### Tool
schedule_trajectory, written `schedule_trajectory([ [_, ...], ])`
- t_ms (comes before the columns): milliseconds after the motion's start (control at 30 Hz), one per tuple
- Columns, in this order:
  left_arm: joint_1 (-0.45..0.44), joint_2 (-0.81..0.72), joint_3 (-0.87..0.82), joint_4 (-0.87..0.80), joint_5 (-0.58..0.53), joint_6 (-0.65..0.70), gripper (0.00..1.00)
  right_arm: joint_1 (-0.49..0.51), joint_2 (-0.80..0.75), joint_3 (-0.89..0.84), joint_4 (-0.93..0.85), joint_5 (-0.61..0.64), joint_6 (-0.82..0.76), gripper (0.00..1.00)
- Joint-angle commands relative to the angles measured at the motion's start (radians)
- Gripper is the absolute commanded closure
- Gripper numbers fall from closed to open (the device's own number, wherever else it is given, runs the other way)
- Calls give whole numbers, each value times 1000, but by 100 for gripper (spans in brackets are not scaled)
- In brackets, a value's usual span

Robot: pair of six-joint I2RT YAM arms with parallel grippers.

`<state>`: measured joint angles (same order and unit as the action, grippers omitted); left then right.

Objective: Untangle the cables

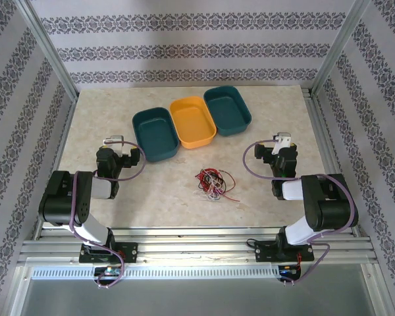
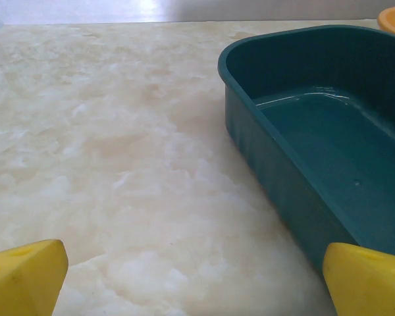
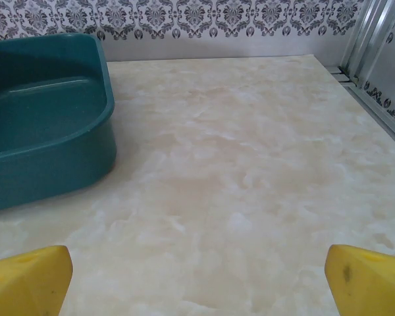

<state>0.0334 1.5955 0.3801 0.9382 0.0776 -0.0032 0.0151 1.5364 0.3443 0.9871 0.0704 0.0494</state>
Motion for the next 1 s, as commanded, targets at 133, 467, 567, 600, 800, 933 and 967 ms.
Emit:
schedule_trajectory([
  [133, -9, -5, 9, 2, 11, 3, 1, -4, 4, -7, 26, 14, 13, 2],
  [467, -9, -4, 9, 1, 12, 2, 1, -5, 3, -7, 27, 14, 13, 2],
  [567, -8, -4, 9, 2, 12, 3, 1, -5, 4, -7, 27, 15, 13, 2],
  [600, -8, -5, 9, 2, 11, 3, 1, -5, 3, -7, 27, 15, 12, 2],
  [800, -9, -6, 9, 1, 11, 3, 1, -5, 4, -7, 27, 15, 12, 2],
  [933, -9, -6, -3, 24, 5, 0, 1, -4, 3, -7, 26, 15, 13, 2],
  [967, -8, -5, -4, 24, 7, -1, 1, -4, 4, -7, 27, 14, 13, 2],
])
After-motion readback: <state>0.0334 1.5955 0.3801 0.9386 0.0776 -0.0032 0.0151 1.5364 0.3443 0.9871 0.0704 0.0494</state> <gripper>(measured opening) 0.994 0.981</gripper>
